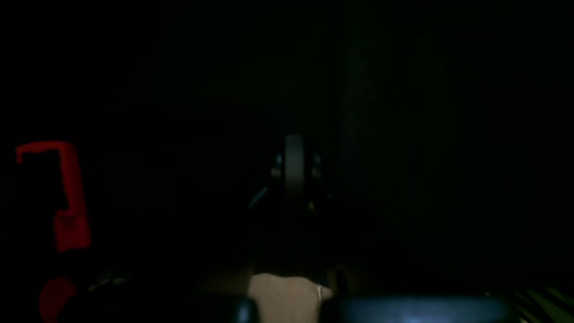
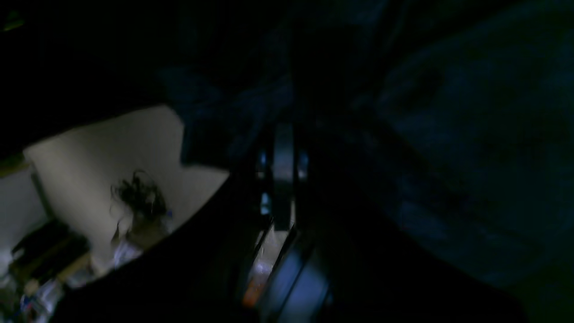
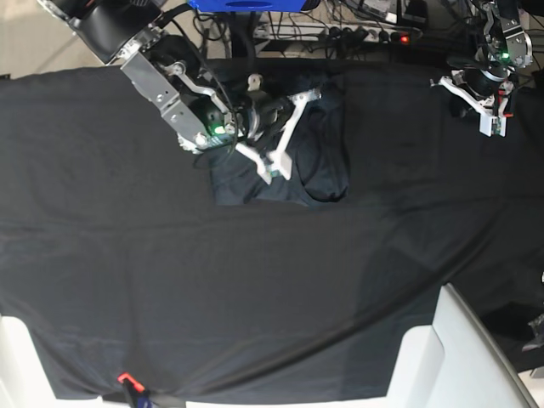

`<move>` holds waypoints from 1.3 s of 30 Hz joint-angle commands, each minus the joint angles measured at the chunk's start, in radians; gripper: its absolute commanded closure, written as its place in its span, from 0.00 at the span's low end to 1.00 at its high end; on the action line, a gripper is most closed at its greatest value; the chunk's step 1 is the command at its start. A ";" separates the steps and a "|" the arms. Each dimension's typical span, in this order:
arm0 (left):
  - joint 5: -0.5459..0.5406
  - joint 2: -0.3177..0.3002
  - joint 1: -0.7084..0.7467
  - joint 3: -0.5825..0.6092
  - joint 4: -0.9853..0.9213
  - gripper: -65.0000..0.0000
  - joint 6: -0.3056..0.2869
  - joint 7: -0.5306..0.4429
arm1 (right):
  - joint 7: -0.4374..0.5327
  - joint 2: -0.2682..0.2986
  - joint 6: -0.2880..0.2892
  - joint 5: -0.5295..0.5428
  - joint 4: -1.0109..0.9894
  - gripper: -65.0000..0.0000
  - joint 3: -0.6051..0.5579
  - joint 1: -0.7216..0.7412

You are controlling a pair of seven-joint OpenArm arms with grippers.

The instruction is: Fold the T-shirt properly

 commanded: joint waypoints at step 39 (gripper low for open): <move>-0.648 -0.026 -0.051 0.252 0.136 0.00 -0.254 0.252 | 0.429 0.195 0.007 0.019 0.321 1.00 0.272 -0.205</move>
